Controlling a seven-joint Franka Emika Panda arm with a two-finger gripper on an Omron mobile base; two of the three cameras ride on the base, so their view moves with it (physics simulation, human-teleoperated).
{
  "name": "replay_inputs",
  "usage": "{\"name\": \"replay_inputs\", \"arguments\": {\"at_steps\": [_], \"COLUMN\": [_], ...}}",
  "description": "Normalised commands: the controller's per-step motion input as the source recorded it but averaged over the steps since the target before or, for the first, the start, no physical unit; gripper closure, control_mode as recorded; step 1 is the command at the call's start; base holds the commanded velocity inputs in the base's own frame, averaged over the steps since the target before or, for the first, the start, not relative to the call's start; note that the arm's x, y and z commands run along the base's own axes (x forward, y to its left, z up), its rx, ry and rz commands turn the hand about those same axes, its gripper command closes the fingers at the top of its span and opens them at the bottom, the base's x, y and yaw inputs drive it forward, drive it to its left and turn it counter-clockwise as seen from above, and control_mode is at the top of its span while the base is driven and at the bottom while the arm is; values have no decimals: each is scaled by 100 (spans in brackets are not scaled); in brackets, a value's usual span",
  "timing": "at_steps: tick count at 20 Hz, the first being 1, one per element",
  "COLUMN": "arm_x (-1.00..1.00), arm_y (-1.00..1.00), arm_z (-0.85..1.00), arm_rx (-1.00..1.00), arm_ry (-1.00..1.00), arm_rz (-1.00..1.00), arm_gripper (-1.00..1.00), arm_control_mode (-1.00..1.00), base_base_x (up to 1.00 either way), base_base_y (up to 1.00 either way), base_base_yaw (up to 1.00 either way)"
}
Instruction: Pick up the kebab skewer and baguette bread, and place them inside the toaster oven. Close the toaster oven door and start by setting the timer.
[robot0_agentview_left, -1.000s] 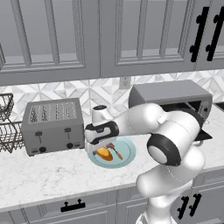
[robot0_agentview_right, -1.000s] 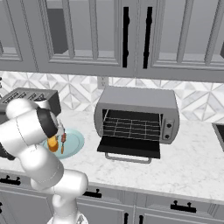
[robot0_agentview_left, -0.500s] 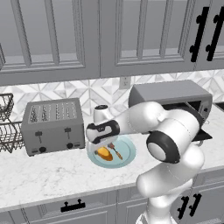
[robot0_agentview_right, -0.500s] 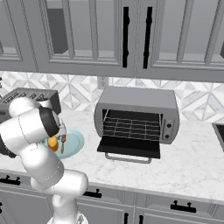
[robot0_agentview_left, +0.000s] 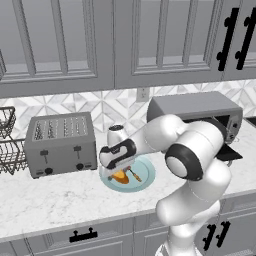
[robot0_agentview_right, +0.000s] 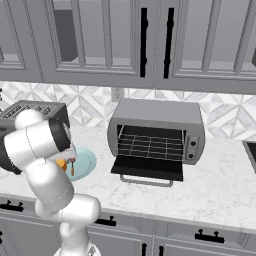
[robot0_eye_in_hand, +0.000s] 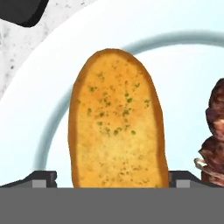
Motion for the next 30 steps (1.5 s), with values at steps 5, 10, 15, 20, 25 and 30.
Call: {"name": "replay_inputs", "arguments": {"at_steps": [5,10,15,20,25,30], "arm_x": [0,0,0,0,-9,-19], "arm_y": [0,0,0,0,-1,-19], "arm_z": [-19,-19,-40,-10,4,56], "arm_rx": [0,0,0,0,0,0], "arm_ry": [0,0,0,0,0,0], "arm_rz": [0,0,0,0,-1,-11], "arm_gripper": [-100,-100,100,100,100,100], "arm_control_mode": [-100,-100,-100,-100,-100,-100], "base_base_x": [0,0,0,0,0,0], "base_base_y": [0,0,0,0,0,0], "base_base_yaw": [0,0,0,0,0,0]}}
